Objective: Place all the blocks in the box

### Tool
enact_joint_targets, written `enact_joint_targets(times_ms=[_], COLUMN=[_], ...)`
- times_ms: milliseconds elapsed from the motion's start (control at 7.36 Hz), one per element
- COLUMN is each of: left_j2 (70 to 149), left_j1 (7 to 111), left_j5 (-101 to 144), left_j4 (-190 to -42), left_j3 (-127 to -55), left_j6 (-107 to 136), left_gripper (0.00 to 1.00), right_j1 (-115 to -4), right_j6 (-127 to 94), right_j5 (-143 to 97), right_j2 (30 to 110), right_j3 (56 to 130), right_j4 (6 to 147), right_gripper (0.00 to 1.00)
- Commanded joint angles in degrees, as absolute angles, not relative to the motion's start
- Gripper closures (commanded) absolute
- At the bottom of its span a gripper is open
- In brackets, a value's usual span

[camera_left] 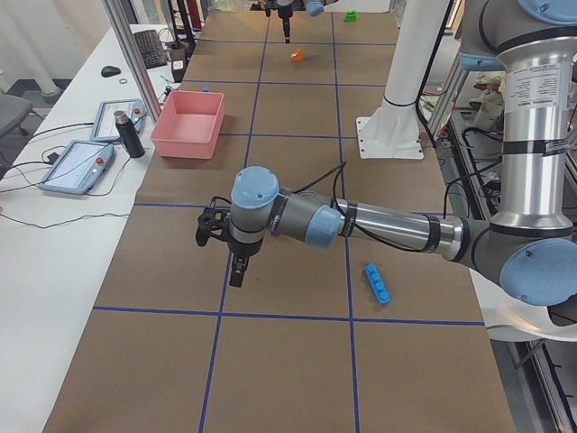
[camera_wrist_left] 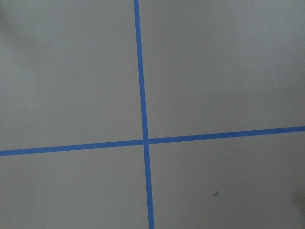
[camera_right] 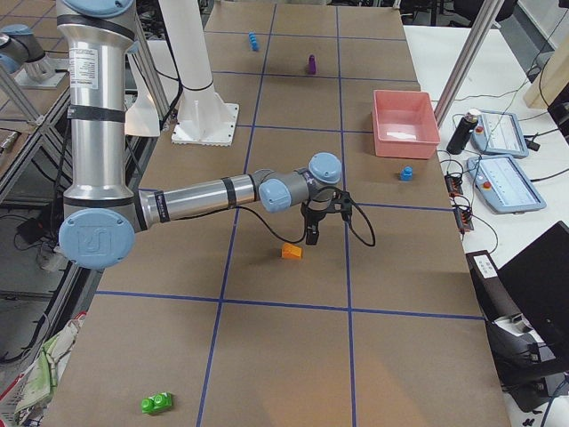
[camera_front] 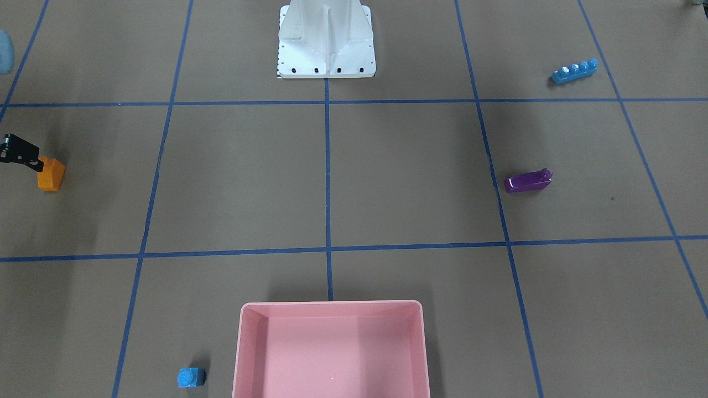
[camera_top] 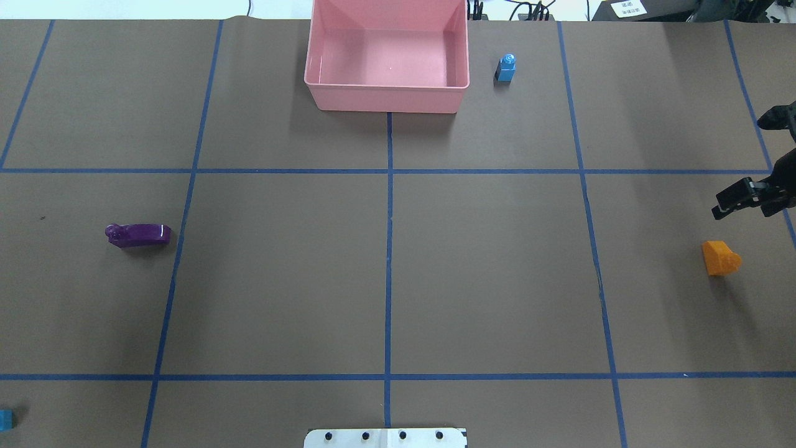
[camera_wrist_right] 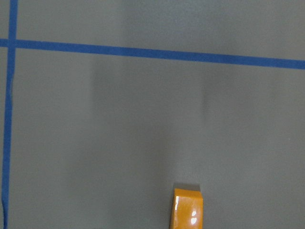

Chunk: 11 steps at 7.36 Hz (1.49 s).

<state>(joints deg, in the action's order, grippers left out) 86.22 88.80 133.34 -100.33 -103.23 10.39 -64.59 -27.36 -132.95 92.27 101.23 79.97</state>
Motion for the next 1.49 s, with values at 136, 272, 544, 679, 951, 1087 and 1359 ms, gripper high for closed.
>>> enact_joint_targets(times_ms=[136, 272, 544, 679, 951, 1087, 1359], left_j2=[86.3, 86.3, 86.3, 86.3, 86.3, 86.3, 86.5], left_j1=[88.8, 88.8, 88.8, 88.8, 88.8, 88.8, 88.8], left_j5=[133.9, 133.9, 135.4, 135.4, 135.5, 135.5, 136.8], left_j4=[-100.4, -100.4, -101.4, -101.6, -101.6, -101.6, -101.6], left_j3=[-103.4, -103.4, -103.2, -103.3, -103.3, -103.3, -103.2], left_j6=[10.5, 10.5, 10.5, 10.5, 10.5, 10.5, 10.5], left_gripper=[0.00, 0.00, 0.00, 0.00, 0.00, 0.00, 0.00], right_j1=[-62.1, -60.8, -58.9, -58.4, -58.1, -58.2, -58.3], right_j6=[-27.8, -27.8, -27.9, -27.9, -28.2, -28.2, -28.0], right_j5=[-133.2, -133.2, -133.2, -133.2, -133.3, -133.3, -133.3], right_j2=[92.3, 92.4, 92.5, 92.8, 93.1, 93.2, 93.3], right_j3=[97.2, 96.4, 95.0, 95.0, 95.0, 94.8, 94.4], right_j4=[77.8, 77.9, 77.8, 78.0, 78.5, 78.8, 78.8], right_gripper=[0.00, 0.00, 0.00, 0.00, 0.21, 0.51, 1.00])
